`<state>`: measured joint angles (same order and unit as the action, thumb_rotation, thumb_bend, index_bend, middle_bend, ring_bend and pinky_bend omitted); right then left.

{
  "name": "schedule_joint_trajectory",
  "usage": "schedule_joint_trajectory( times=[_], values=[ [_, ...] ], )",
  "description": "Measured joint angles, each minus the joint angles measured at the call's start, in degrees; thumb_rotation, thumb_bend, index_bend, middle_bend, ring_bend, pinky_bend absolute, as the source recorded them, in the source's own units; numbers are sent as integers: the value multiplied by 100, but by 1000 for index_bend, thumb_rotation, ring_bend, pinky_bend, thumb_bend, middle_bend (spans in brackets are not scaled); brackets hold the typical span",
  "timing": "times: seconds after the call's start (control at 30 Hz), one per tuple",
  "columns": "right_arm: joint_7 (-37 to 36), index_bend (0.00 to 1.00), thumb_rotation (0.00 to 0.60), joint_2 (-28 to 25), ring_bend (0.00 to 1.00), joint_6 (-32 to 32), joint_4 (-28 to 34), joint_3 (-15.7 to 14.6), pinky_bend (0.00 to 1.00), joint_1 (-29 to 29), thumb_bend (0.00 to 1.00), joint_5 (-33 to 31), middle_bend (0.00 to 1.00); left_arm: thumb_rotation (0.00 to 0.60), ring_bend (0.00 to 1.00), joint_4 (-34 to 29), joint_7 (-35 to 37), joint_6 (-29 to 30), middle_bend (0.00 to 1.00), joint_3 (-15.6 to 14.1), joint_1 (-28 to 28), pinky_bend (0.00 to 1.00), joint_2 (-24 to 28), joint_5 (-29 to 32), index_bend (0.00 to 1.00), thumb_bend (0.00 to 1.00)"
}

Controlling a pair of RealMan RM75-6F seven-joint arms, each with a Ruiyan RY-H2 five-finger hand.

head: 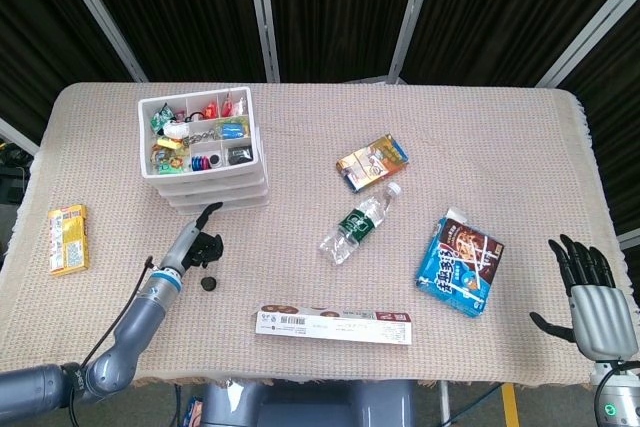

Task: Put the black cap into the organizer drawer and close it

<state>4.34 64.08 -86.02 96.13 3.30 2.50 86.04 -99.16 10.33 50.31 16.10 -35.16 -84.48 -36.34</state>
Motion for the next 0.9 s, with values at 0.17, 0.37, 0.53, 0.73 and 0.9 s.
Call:
schedule_joint_trajectory(
  times=[0.17, 0.37, 0.53, 0.73, 0.9],
  values=[
    [14, 53, 600, 3, 0, 13, 8, 2, 0, 4, 7, -15, 0, 600, 823, 154, 26, -47, 915, 43, -21, 753, -52, 14, 0, 746],
    [13, 53, 600, 5, 0, 18, 14, 5, 0, 5, 7, -28, 0, 600, 823, 352, 39, -112, 915, 110, -93, 753, -166, 65, 0, 746],
    [7, 53, 600, 7, 0, 20, 17, 11, 0, 8, 7, -34, 0, 600, 824, 512, 46, -174, 915, 179, -173, 753, -292, 201, 0, 746],
    [3, 53, 600, 6, 0, 20, 19, 8, 0, 8, 7, -29, 0, 600, 824, 659, 35, -226, 915, 243, -248, 752, -395, 345, 0, 746],
    [1, 53, 600, 7, 0, 23, 15, 9, 0, 10, 7, -31, 0, 600, 824, 778, 100, -392, 915, 360, -340, 752, -494, 517, 0, 747]
  ],
)
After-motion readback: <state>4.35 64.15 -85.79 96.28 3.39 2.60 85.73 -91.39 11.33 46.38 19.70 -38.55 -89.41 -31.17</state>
